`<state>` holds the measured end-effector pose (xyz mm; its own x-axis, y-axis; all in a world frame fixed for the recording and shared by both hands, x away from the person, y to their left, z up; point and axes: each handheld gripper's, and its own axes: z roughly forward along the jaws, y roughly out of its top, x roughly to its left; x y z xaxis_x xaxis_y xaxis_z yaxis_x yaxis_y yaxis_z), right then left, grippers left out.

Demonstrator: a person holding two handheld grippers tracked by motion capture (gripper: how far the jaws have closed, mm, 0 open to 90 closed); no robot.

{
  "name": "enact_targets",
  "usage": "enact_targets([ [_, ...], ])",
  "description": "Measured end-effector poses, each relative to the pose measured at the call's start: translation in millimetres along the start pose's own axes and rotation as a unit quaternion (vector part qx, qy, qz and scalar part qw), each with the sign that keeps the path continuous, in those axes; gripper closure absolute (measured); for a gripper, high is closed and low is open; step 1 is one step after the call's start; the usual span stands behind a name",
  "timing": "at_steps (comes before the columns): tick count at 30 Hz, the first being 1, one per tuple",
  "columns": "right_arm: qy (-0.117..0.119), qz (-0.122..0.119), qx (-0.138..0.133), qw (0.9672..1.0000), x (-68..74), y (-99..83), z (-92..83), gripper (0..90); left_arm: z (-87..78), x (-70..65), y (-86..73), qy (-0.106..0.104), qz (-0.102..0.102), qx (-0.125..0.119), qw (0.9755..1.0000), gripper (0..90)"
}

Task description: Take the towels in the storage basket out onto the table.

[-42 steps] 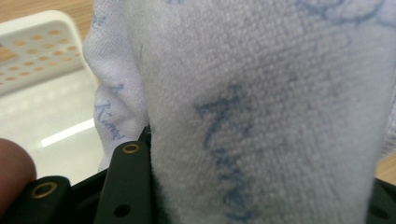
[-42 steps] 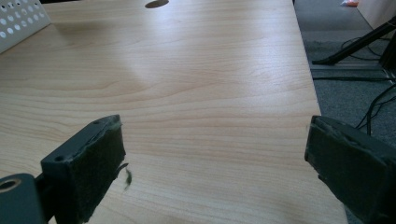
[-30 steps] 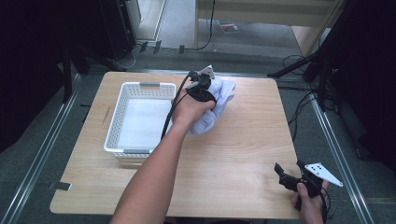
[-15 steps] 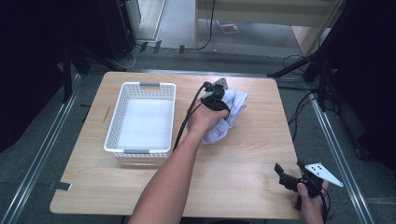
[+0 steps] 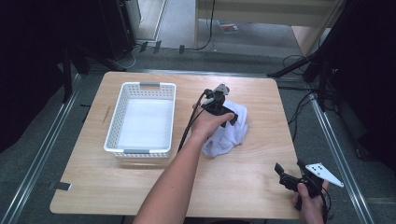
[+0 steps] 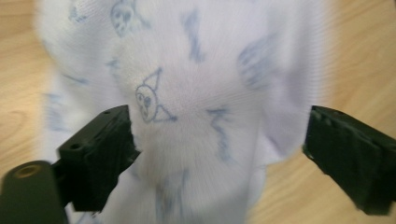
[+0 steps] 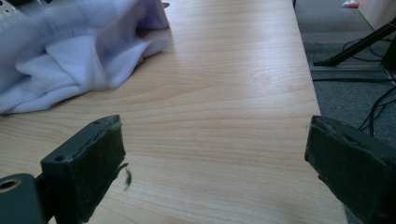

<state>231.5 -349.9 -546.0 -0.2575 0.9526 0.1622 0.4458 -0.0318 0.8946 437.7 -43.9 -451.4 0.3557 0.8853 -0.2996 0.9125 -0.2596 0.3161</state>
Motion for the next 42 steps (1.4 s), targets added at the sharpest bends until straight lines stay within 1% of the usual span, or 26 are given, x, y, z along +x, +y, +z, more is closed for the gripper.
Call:
enact_targets([
  [2,-0.001,0.001,0.001,1.0000,0.1,0.0,-0.1,4.7,-2.7,0.1,-1.5,-0.007,0.010,-0.002,0.9999,2.3],
  [8,-0.001,0.001,0.001,1.0000,0.1,0.0,-0.1,4.7,-9.4,3.5,-4.1,0.005,0.011,-0.014,0.9998,2.3],
  [9,0.000,0.001,0.000,1.0000,0.0,0.0,0.0,4.7,-14.8,6.8,-4.5,0.008,0.008,-0.018,0.9998,2.3],
  [10,0.000,0.002,0.001,1.0000,0.1,0.0,-0.1,4.7,-14.8,6.8,-4.5,0.008,0.008,-0.018,0.9998,2.3],
  [12,0.000,0.001,0.000,1.0000,-0.1,0.0,0.0,4.7,-21.8,11.3,-4.6,0.010,0.008,-0.021,0.9997,2.3],
  [13,0.000,0.001,0.000,1.0000,-0.1,0.0,-0.1,4.7,-29.2,15.8,-5.2,0.009,0.005,-0.022,0.9997,2.2],
  [14,0.000,0.001,0.000,1.0000,-0.1,0.0,-0.1,4.7,-29.2,15.8,-5.2,0.009,0.005,-0.022,0.9997,1.9],
  [16,0.000,0.001,0.000,1.0000,0.0,0.0,0.0,4.7,-36.5,20.5,-6.2,0.009,0.007,-0.024,0.9997,0.5],
  [17,0.000,0.001,0.001,1.0000,0.1,0.1,0.0,4.7,-44.3,25.8,-7.3,0.015,0.006,-0.029,0.9995,0.1],
  [18,0.000,0.001,0.001,1.0000,0.1,0.1,0.0,4.7,-44.3,25.8,-7.3,0.015,0.006,-0.029,0.9995,0.1],
  [20,-0.001,0.001,0.001,1.0000,0.1,0.1,0.0,4.7,-56.2,35.1,-9.2,0.019,0.002,-0.035,0.9992,0.1],
  [22,-0.001,0.001,0.002,1.0000,0.2,0.1,0.1,4.7,-59.9,38.3,-10.2,0.020,0.005,-0.038,0.9991,0.0],
  [23,-0.002,0.001,0.002,1.0000,0.2,0.1,0.1,4.7,-66.8,44.2,-12.2,0.031,0.004,-0.042,0.9986,0.0],
  [24,-0.002,0.000,0.002,1.0000,0.1,0.1,0.2,4.7,-66.8,44.2,-12.2,0.031,0.004,-0.042,0.9986,0.0],
  [25,-0.002,0.000,0.002,1.0000,0.1,0.1,0.2,4.7,-72.3,50.9,-14.3,0.038,-0.001,-0.043,0.9983,0.0],
  [26,-0.002,0.000,0.002,1.0000,0.1,0.1,0.2,4.7,-72.3,50.9,-14.3,0.038,-0.001,-0.043,0.9983,0.0],
  [28,-0.002,0.001,0.002,1.0000,0.0,0.1,0.2,4.7,-80.9,61.6,-17.8,0.045,-0.007,-0.049,0.9978,0.0],
  [29,-0.002,0.001,0.002,1.0000,0.0,0.1,0.2,4.7,-80.9,61.6,-17.8,0.045,-0.007,-0.049,0.9978,0.0],
  [30,-0.002,0.002,0.001,1.0000,-0.1,0.0,0.1,4.7,-86.4,69.3,-20.4,0.044,-0.011,-0.055,0.9975,0.0],
  [32,-0.002,0.003,0.001,1.0000,-0.2,0.1,0.1,4.7,-88.5,72.8,-22.1,0.045,-0.014,-0.058,0.9972,0.0],
  [33,-0.002,0.003,0.001,1.0000,-0.2,0.1,0.1,4.7,-93.5,81.1,-25.2,0.050,-0.018,-0.061,0.9967,0.0],
  [34,-0.002,0.003,0.001,1.0000,-0.2,0.1,0.0,4.7,-93.5,81.1,-25.2,0.050,-0.018,-0.061,0.9967,0.0],
  [39,-0.003,0.003,0.001,1.0000,-0.2,0.0,0.1,4.7,-106.6,103.9,-34.5,0.055,-0.032,-0.071,0.9955,0.0],
  [40,-0.003,0.003,0.001,1.0000,-0.2,0.1,0.0,4.7,-111.9,112.8,-38.7,0.059,-0.038,-0.074,0.9948,0.0],
  [41,-0.003,0.003,0.001,1.0000,-0.2,0.1,0.0,4.7,-111.9,112.8,-38.7,0.059,-0.038,-0.074,0.9948,0.0],
  [42,-0.003,0.004,0.002,1.0000,-0.2,0.1,0.1,4.7,-116.9,121.3,-43.2,0.061,-0.045,-0.080,0.9939,0.0],
])
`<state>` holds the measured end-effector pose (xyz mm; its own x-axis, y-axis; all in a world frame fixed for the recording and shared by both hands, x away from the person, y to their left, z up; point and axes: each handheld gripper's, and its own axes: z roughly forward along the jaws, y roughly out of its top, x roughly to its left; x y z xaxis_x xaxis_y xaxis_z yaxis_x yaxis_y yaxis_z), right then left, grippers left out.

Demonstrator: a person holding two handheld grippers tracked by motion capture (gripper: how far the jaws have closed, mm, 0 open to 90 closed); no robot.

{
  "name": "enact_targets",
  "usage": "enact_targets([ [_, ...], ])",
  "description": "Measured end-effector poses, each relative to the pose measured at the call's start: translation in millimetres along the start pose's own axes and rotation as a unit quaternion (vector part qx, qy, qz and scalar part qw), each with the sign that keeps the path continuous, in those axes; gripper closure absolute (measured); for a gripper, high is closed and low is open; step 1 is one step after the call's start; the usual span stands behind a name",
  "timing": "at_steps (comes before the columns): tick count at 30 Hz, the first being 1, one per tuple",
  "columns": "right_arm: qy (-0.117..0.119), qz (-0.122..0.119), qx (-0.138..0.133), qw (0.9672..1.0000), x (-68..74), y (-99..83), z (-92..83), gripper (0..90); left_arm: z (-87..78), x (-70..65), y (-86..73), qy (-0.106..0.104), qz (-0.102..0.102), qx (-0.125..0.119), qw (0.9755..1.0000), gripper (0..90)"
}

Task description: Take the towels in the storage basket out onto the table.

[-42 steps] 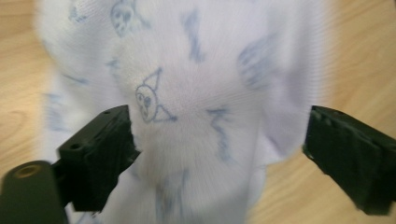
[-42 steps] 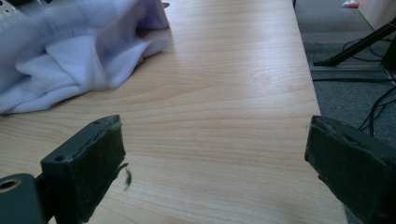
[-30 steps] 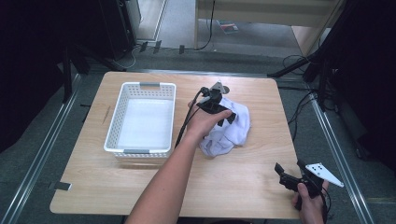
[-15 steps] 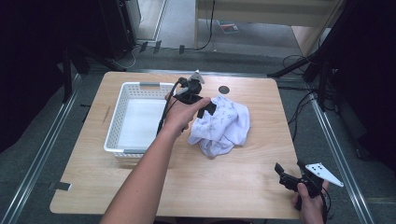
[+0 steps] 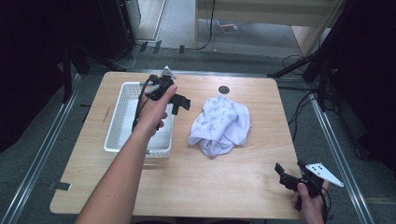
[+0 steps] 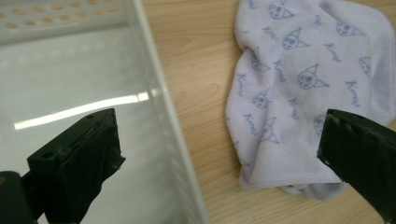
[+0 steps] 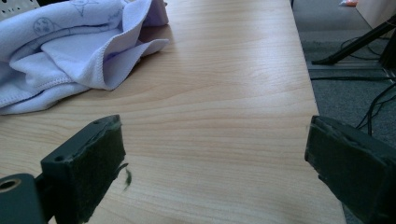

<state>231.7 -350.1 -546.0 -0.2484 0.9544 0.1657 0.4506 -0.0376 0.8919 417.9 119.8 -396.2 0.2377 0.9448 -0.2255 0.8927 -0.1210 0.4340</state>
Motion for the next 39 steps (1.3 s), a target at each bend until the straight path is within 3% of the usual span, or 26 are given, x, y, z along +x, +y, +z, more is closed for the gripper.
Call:
enact_targets([
  [1,0.000,0.000,0.000,1.0000,0.0,0.0,0.0,4.7,0.0,0.0,0.0,0.000,0.000,0.000,1.0000,0.0],
  [5,-0.001,0.001,0.001,1.0000,0.2,0.0,0.0,4.7,-6.8,23.2,-5.8,0.023,-0.011,-0.003,0.9997,0.0],
  [9,-0.001,0.002,0.001,1.0000,0.1,0.0,0.1,4.7,-15.3,49.1,-15.1,0.031,-0.030,-0.008,0.9990,0.0],
  [10,-0.001,0.002,0.002,1.0000,0.0,0.1,0.1,4.7,-15.3,49.1,-15.1,0.031,-0.030,-0.008,0.9990,0.0],
  [13,-0.001,0.002,0.002,1.0000,-0.1,0.1,0.2,4.7,-21.9,71.6,-25.9,0.045,-0.041,-0.013,0.9981,0.0],
  [14,-0.002,0.002,0.002,1.0000,-0.1,0.1,0.2,4.7,-21.9,71.6,-25.9,0.045,-0.041,-0.013,0.9981,0.0],
  [15,-0.002,0.002,0.002,1.0000,-0.1,0.1,0.2,4.7,-25.4,83.9,-32.1,0.047,-0.050,-0.015,0.9976,0.0],
  [16,-0.002,0.002,0.002,1.0000,0.0,0.1,0.2,4.7,-25.4,83.9,-32.1,0.047,-0.050,-0.015,0.9976,0.0],
  [17,-0.002,0.002,0.002,1.0000,0.0,0.1,0.2,4.7,-29.3,97.9,-38.7,0.046,-0.063,-0.022,0.9967,0.0],
  [21,-0.003,0.003,0.002,1.0000,-0.2,0.1,0.1,4.7,-37.0,120.3,-53.3,0.049,-0.076,-0.031,0.9954,0.0],
  [29,-0.005,0.003,0.002,1.0000,-0.4,0.2,0.4,4.7,-51.9,145.4,-79.8,0.051,-0.083,-0.057,0.9936,0.0],
  [31,-0.007,0.005,0.002,1.0000,-0.4,0.2,0.3,4.7,-59.8,153.2,-91.9,0.045,-0.087,-0.080,0.9919,0.0],
  [37,-0.009,0.006,0.002,0.9999,-0.2,0.1,0.3,4.8,-69.6,162.4,-115.3,0.042,-0.090,-0.104,0.9895,0.0],
  [39,-0.009,0.005,0.001,1.0000,-0.2,0.0,0.2,4.8,-71.4,166.0,-124.8,0.043,-0.097,-0.120,0.9871,0.0],
])
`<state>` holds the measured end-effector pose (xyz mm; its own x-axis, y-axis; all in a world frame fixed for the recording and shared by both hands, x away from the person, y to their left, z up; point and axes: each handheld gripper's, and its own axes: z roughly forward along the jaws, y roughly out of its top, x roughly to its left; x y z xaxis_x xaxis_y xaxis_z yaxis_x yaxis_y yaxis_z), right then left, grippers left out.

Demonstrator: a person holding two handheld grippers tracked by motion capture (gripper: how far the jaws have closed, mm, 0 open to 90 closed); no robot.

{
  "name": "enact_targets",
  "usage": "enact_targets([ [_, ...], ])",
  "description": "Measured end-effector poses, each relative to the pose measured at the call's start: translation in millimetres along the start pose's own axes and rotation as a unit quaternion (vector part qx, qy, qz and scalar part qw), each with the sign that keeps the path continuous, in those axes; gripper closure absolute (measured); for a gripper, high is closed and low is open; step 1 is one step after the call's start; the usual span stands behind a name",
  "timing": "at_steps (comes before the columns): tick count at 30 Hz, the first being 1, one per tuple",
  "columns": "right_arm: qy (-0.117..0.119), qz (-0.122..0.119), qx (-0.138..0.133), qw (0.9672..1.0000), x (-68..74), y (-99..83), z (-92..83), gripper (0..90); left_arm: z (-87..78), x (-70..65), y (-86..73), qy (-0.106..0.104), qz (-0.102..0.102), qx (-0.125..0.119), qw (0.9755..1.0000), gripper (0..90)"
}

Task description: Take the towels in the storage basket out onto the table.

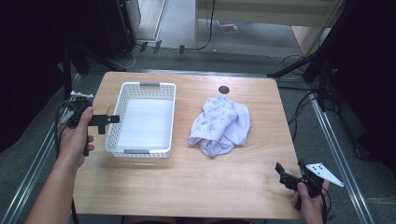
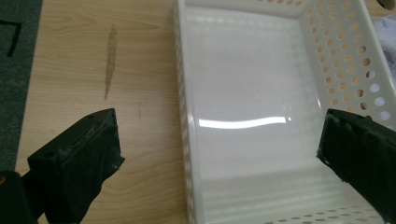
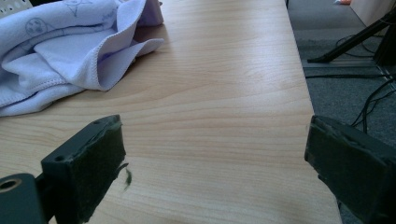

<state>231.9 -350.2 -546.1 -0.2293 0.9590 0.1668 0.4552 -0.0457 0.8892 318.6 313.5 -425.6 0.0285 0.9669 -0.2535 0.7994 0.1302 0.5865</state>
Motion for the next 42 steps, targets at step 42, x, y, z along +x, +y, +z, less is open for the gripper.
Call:
enact_targets([
  [42,-0.002,-0.001,0.005,1.0000,0.1,0.2,0.4,7.1,10.3,65.2,-166.5,-0.004,-0.031,-0.221,0.9747,0.0],
])
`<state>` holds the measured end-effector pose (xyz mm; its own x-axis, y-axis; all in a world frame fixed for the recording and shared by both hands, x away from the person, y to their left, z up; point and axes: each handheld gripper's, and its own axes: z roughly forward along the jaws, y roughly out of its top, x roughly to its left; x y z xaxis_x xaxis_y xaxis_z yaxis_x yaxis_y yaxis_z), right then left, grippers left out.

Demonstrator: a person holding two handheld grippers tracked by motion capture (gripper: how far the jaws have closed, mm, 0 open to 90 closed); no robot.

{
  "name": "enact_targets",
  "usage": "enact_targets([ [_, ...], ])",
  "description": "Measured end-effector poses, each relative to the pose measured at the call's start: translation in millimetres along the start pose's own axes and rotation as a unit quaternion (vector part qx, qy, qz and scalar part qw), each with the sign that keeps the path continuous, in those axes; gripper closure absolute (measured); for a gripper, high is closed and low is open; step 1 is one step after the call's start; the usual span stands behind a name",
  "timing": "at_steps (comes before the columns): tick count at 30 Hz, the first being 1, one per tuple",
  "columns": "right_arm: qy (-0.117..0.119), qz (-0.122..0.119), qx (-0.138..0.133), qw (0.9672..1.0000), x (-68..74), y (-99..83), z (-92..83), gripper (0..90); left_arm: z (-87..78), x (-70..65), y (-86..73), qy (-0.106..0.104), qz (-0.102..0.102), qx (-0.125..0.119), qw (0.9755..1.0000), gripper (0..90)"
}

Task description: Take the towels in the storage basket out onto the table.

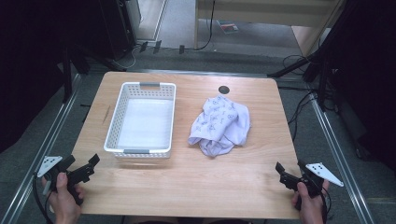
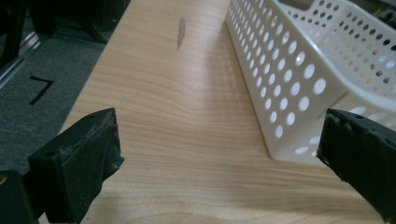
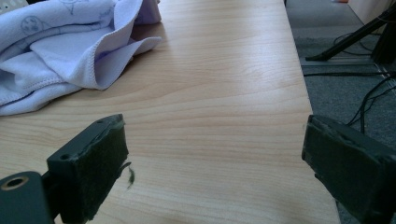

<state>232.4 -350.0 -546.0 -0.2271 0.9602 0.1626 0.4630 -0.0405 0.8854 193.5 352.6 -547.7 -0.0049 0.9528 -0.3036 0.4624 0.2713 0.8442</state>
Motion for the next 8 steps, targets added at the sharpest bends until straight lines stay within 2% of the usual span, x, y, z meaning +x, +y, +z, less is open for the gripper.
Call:
enact_targets([
  [4,0.000,-0.005,0.001,1.0000,0.5,-0.1,0.0,8.3,2.5,-0.7,-1.3,0.005,0.002,0.003,1.0000,0.0],
  [6,-0.004,-0.006,0.002,1.0000,1.2,0.0,0.3,9.0,4.2,-0.8,-3.0,0.005,-0.005,0.002,1.0000,0.0],
  [8,-0.005,-0.007,0.005,1.0000,2.0,0.0,0.5,9.3,4.9,-1.8,-3.7,0.007,0.002,0.003,1.0000,0.0],
])
